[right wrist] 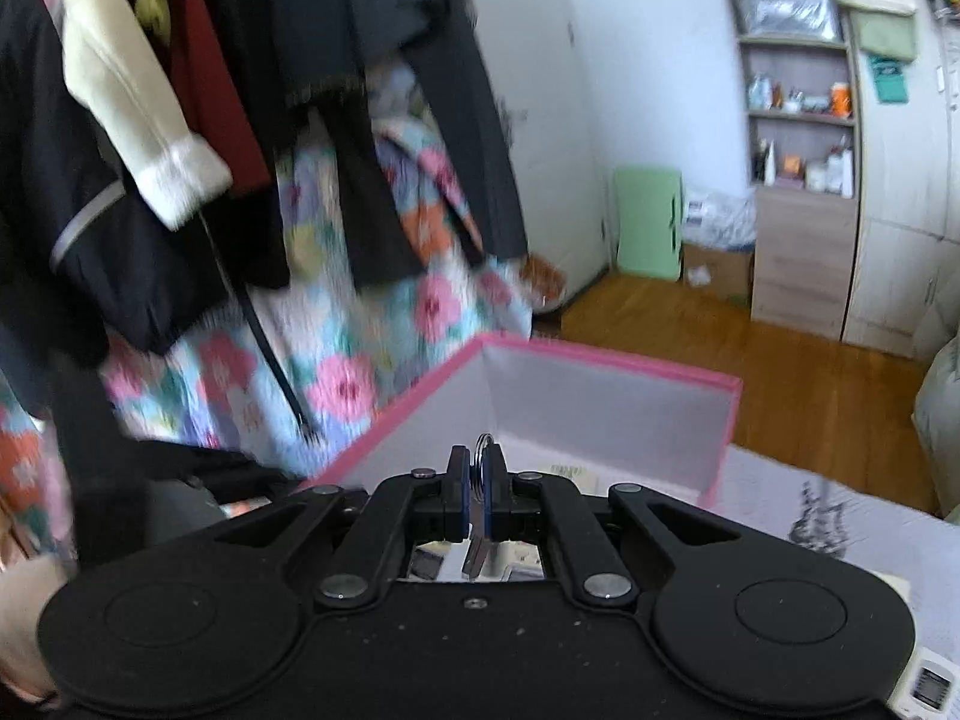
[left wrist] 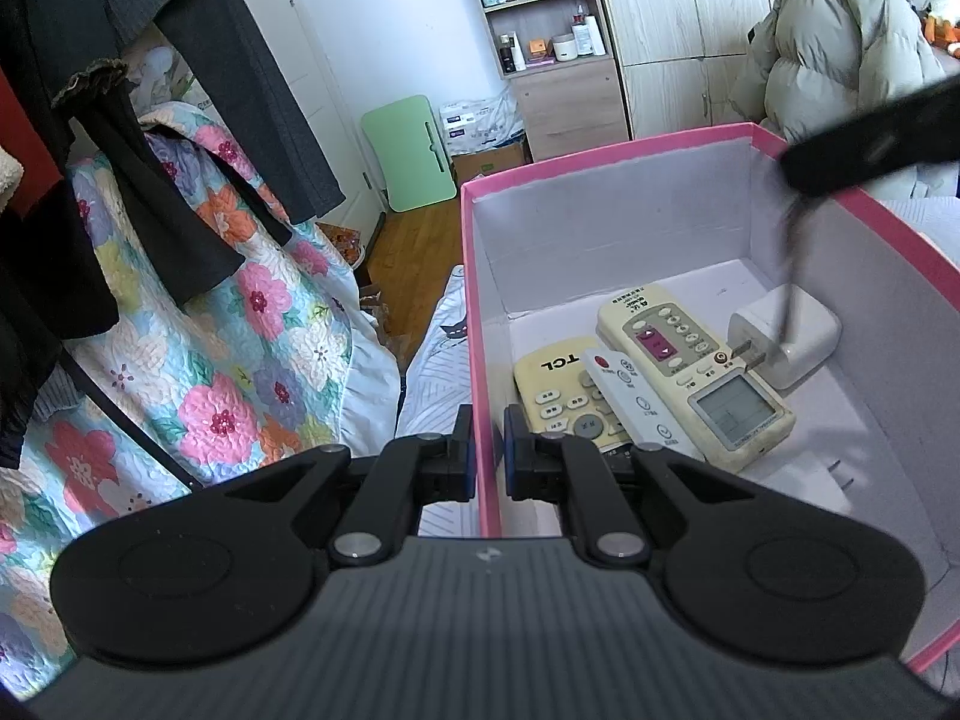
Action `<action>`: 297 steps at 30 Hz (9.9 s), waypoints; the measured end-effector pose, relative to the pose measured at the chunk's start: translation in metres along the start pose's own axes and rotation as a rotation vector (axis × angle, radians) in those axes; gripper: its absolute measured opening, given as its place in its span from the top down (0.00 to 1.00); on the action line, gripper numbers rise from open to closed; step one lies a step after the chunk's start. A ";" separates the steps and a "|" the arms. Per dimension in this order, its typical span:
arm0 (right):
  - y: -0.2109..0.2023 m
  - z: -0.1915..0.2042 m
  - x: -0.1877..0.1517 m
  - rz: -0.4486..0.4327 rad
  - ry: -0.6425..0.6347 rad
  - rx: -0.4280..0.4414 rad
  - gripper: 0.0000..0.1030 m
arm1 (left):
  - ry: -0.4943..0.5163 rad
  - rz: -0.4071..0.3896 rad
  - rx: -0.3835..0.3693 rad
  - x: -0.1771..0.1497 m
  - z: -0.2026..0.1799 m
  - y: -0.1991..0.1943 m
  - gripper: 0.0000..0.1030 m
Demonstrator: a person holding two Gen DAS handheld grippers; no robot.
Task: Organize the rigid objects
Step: 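Carry the keys into the pink box and release them, then grasp the second bunch of silver keys with the right gripper, then carry the second keys into the pink box and release them, then grasp the long cream block by its end with the right gripper, then carry the cream block into the pink box and lay it down, then grasp the white TCL remote with the right gripper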
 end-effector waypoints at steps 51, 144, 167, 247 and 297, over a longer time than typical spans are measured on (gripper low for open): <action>0.041 -0.144 -0.102 0.165 0.109 -0.299 0.72 | 0.003 0.013 0.000 -0.001 0.002 0.004 0.92; -0.059 -0.131 -0.132 0.216 0.227 -0.340 0.43 | 0.025 0.006 0.013 -0.002 0.003 0.003 0.91; 0.008 -0.190 -0.119 0.323 0.206 -0.328 0.31 | 0.052 0.004 0.031 -0.002 -0.006 0.001 0.90; 0.018 -0.013 -0.018 0.089 0.096 -0.035 0.93 | -0.001 0.009 -0.013 0.000 0.006 0.004 0.90; -0.073 -0.143 -0.164 0.152 0.321 -0.577 0.40 | -0.017 0.005 -0.030 0.002 0.006 0.005 0.90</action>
Point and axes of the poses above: each gripper's, at about its wrist camera, not at the fingertips, and y roughly the way its jaws point, z to its left, x to its top, the point moved 3 cm from there along y, roughly the way its jaws point, and after that the axes turned 10 degrees about -y, right-handed, at the moved point
